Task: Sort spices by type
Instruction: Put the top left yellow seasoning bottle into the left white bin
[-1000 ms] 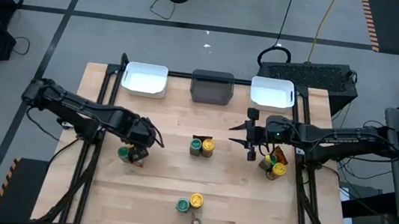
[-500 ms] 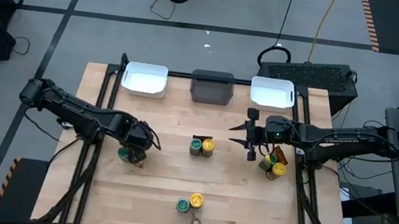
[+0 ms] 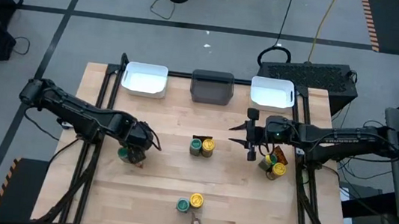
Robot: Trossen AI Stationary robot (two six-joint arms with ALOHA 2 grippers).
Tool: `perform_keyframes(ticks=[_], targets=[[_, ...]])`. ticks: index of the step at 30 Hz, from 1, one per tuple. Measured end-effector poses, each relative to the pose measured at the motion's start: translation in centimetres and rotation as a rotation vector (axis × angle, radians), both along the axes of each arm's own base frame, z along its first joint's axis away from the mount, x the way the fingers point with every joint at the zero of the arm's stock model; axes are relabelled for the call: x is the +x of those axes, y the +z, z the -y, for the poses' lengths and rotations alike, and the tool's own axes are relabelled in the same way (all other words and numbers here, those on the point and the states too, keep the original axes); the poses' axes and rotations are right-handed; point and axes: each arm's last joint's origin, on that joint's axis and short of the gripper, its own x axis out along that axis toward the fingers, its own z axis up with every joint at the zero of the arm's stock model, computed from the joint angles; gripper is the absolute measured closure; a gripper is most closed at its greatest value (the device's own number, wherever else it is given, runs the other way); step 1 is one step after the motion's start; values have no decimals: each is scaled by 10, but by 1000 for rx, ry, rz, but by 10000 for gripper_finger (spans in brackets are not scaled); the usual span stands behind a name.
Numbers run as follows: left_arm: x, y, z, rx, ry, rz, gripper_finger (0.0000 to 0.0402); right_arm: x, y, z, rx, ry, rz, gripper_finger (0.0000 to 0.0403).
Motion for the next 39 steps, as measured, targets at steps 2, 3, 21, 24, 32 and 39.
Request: perform_keyframes(ticks=[2, 3, 21, 24, 32, 39], targets=[[0, 0, 0, 0, -4, 0, 163, 0, 0, 0, 0, 0, 0, 261], [0, 0, 0, 1, -15, -1, 163, 0, 0, 0, 1, 0, 0, 261], [9, 72, -53, 78, -58, 221, 163, 0, 0, 0, 23, -10, 1, 261], [8, 101, -76, 138, -28, 302, 163, 0, 0, 0, 23, -10, 1, 261], [-1, 134, -155, 265, 51, 295, 163, 0, 0, 0, 45, -19, 2, 261], [-15, 126, -239, 272, 147, 150, 163, -1, -3, 0, 108, -45, -27, 261]])
